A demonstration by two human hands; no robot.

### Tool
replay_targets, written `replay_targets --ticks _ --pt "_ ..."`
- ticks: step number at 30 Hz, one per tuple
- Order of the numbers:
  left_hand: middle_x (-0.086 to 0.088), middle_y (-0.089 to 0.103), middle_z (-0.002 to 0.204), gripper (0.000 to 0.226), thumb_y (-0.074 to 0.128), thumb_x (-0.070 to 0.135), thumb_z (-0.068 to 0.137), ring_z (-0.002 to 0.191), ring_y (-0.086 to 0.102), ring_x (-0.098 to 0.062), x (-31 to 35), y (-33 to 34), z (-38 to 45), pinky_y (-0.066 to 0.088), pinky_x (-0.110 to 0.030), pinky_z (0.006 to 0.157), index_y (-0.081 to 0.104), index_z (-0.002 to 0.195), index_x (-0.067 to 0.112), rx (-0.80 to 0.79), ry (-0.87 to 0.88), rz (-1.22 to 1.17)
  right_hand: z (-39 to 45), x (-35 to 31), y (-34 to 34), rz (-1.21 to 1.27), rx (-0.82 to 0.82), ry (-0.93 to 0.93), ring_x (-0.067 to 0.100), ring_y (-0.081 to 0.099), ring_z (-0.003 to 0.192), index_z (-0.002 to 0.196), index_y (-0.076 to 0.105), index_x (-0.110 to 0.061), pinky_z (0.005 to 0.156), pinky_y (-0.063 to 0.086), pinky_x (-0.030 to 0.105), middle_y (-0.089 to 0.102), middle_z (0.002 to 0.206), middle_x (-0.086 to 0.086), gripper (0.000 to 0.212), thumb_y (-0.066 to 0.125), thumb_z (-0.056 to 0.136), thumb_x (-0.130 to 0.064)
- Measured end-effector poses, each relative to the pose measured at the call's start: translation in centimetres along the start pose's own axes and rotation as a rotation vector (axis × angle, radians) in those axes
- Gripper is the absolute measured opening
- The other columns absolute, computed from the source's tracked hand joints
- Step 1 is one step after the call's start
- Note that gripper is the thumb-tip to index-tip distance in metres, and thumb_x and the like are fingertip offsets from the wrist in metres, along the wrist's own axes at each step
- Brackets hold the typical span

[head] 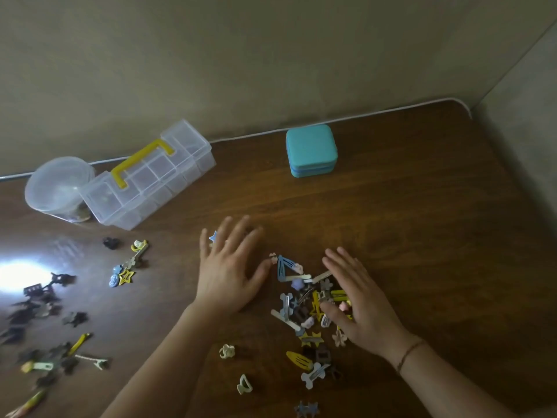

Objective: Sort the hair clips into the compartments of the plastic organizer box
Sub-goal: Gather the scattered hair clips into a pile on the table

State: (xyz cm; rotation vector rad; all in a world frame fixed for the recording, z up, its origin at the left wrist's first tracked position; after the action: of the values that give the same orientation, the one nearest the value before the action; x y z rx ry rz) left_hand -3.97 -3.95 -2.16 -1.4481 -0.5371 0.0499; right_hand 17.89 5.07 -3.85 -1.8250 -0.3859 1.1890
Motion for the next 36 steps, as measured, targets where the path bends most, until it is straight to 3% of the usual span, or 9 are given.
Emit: replay_targets --ticks 2,5,8,13,17,20,23,27,36 --pt "0.009 0.010 0.164 0.071 0.029 0.075 0.088 0.152 0.000 -0.021 -1.7 1.0 -0.3 -0.004 -0.057 0.118 0.027 0.151 0.042 -0.139 -0.114 0.005 -0.4 -0.3 0.7 -0.003 -0.011 0.009 0.004 -0.005 0.147 0.152 0.017 -0.024 0.121 0.008 0.039 0.007 0.161 -0.012 0.071 0.026 0.094 -0.064" --pt "0.013 0.001 0.165 0.078 0.022 0.080 0.085 0.151 -0.012 -0.013 -1.4 1.9 -1.1 -0.003 -0.058 0.119 0.022 0.153 0.042 -0.222 -0.048 -0.037 -0.8 -1.3 1.7 -0.024 -0.016 0.020 0.005 -0.006 0.147 0.152 0.016 -0.024 0.121 0.007 0.039 0.006 0.161 -0.012 0.073 0.022 0.093 -0.066" --pt "0.014 0.008 0.164 0.077 0.026 0.077 0.088 0.151 -0.010 -0.010 0.1 2.2 -2.3 -0.001 -0.056 0.120 0.026 0.153 0.038 -0.220 0.052 -0.063 -1.2 -2.4 2.8 -0.046 -0.045 0.020 0.005 -0.010 0.146 0.153 0.013 -0.025 0.121 0.003 0.036 0.002 0.161 -0.012 0.071 0.025 0.094 -0.064" --pt "0.012 0.029 0.159 0.069 0.035 0.069 0.092 0.152 0.008 -0.013 2.4 2.9 -5.1 0.014 -0.059 0.118 0.037 0.150 0.032 -0.183 0.202 -0.123 -2.2 -4.6 4.5 -0.079 -0.091 -0.024 0.004 -0.014 0.146 0.153 0.012 -0.024 0.119 -0.003 0.032 -0.002 0.161 -0.012 0.071 0.024 0.096 -0.064" --pt "0.013 0.040 0.153 0.061 0.043 0.062 0.094 0.149 0.021 -0.014 2.5 2.5 -6.6 0.019 -0.061 0.115 0.042 0.147 0.032 -0.116 0.233 -0.174 -2.5 -5.2 4.7 -0.043 -0.082 -0.026 0.003 -0.013 0.146 0.153 0.014 -0.026 0.121 0.001 0.034 -0.001 0.161 -0.014 0.069 0.026 0.096 -0.063" --pt "0.012 0.044 0.150 0.055 0.046 0.058 0.093 0.147 0.027 -0.015 1.7 1.4 -6.1 0.017 -0.058 0.117 0.049 0.142 0.032 -0.006 0.161 -0.195 -0.6 -4.8 3.4 0.006 -0.026 -0.025 0.004 -0.009 0.146 0.153 0.016 -0.027 0.119 0.004 0.035 0.002 0.161 -0.014 0.069 0.030 0.095 -0.062" --pt "0.010 0.039 0.154 0.060 0.042 0.060 0.094 0.149 0.021 -0.014 0.6 1.3 -5.3 0.014 -0.052 0.120 0.049 0.143 0.027 -0.010 0.053 -0.219 2.4 -4.5 2.3 -0.009 -0.058 -0.041 0.000 -0.012 0.145 0.153 0.012 -0.027 0.120 0.004 0.032 0.002 0.161 -0.014 0.072 0.030 0.093 -0.063" --pt "0.010 0.033 0.157 0.064 0.039 0.061 0.096 0.151 0.009 -0.006 0.8 2.5 -6.3 0.010 -0.046 0.123 0.044 0.148 0.024 -0.116 0.100 -0.263 3.6 -4.4 2.8 -0.128 -0.144 -0.117 0.000 -0.014 0.145 0.154 0.012 -0.023 0.121 0.003 0.035 0.001 0.161 -0.011 0.076 0.027 0.093 -0.065" --pt "0.011 0.027 0.160 0.060 0.040 0.057 0.099 0.150 0.005 -0.002 2.0 2.4 -9.5 0.008 -0.041 0.124 0.036 0.151 0.027 -0.194 0.152 -0.333 -0.4 -4.8 4.4 -0.236 -0.248 -0.252 0.002 -0.016 0.145 0.153 0.007 -0.026 0.118 -0.008 0.029 -0.006 0.160 -0.014 0.075 0.032 0.094 -0.065"
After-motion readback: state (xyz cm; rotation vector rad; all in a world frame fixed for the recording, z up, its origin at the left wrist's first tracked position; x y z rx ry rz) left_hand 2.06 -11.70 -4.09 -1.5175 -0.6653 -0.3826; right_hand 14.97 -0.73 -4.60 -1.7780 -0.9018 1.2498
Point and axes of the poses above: each hand's wrist, its own z-axis towards the middle knuckle, its own y-axis out of the palm, x = y × z, the point moved 6 cm from there along z, towards the middle knuckle
